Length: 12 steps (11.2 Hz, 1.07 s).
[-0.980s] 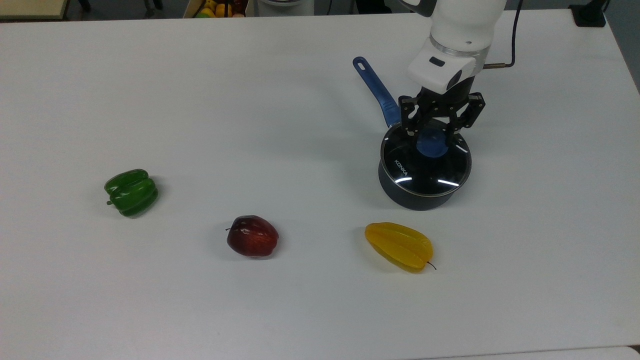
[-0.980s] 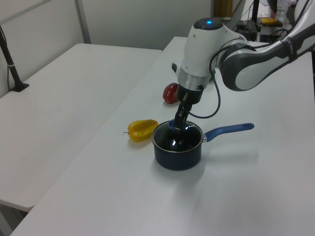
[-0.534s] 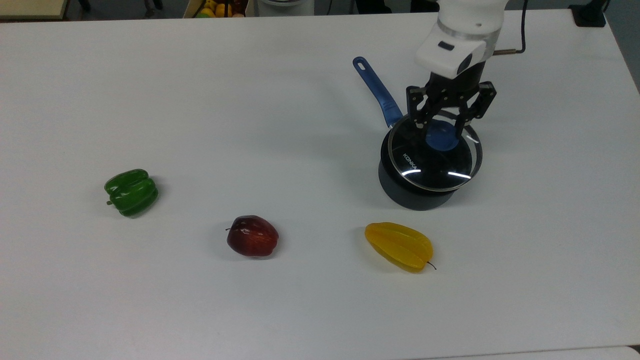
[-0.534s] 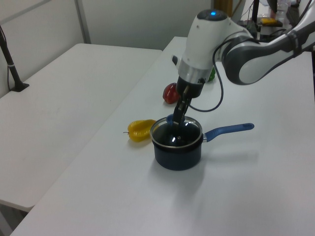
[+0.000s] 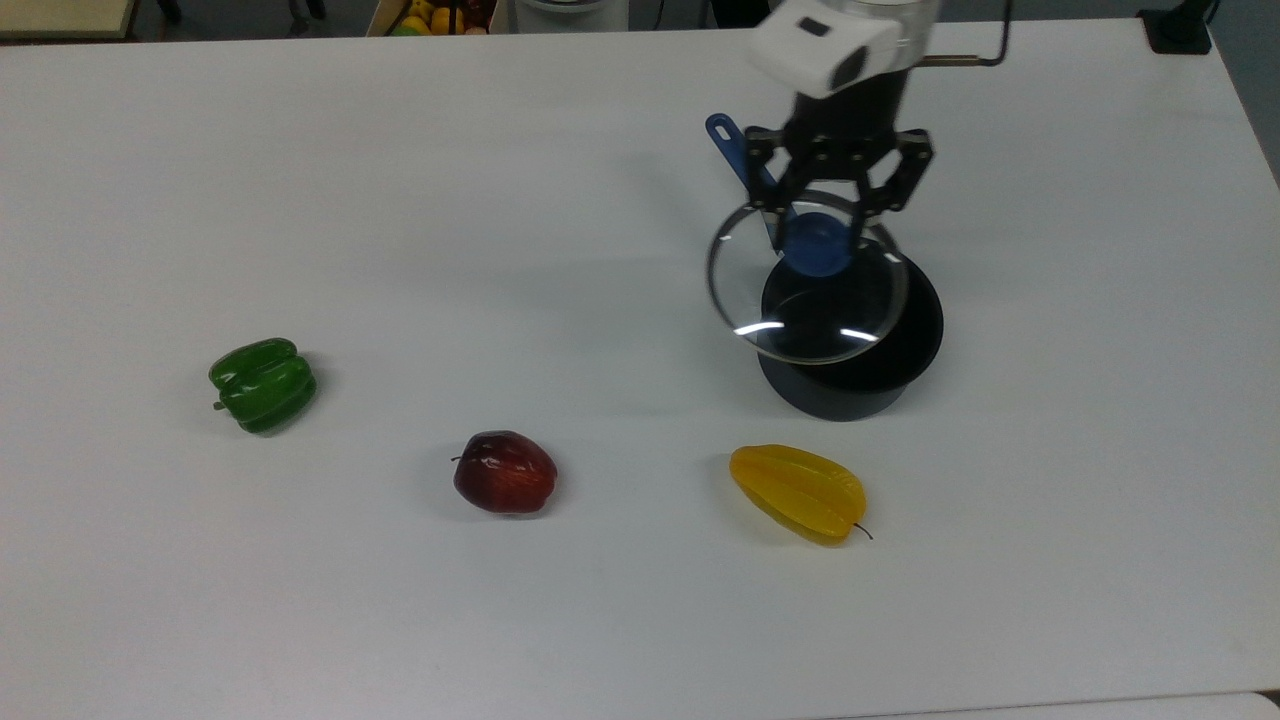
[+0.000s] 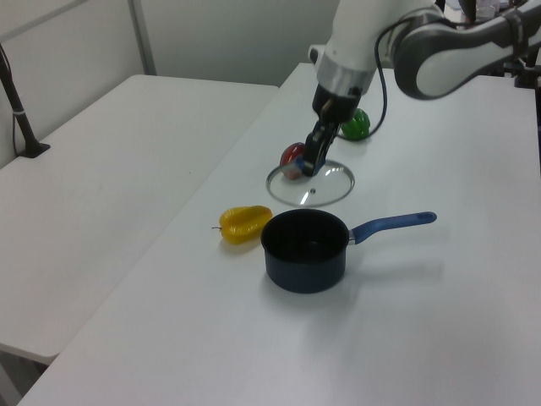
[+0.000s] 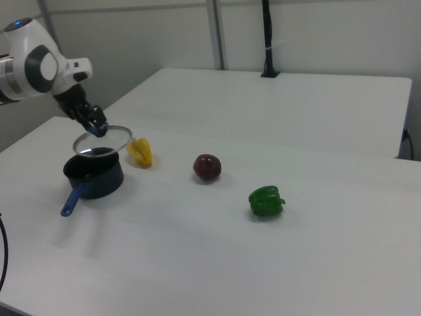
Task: Open lid
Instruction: 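Lift the glass lid off the saucepan and carry it beside the red fruit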
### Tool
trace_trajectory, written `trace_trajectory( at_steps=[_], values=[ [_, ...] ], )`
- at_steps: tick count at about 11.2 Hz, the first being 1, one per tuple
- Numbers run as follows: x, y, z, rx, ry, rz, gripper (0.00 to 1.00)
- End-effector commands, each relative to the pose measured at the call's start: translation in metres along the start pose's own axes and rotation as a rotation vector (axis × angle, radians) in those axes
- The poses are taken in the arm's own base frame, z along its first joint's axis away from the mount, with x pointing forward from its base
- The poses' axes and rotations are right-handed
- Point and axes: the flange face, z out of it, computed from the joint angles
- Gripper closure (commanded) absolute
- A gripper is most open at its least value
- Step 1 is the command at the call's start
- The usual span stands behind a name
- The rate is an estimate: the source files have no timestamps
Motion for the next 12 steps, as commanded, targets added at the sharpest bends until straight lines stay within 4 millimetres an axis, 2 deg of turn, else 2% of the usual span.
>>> trace_trajectory(
  at_steps=[1,5,7,9,12],
  values=[
    [0.0,0.097,0.006,-0.08,-0.034,0.117,0.49],
    [-0.015,0.21,0.053,-0.138,-0.095,0.196,0.49],
    [-0.021,0.248,0.076,-0.146,-0.095,0.206,0.49],
    [-0.022,0.27,0.1,-0.151,-0.097,0.228,0.49],
    [-0.021,0.285,0.13,-0.149,-0.07,0.234,0.49]
  ],
)
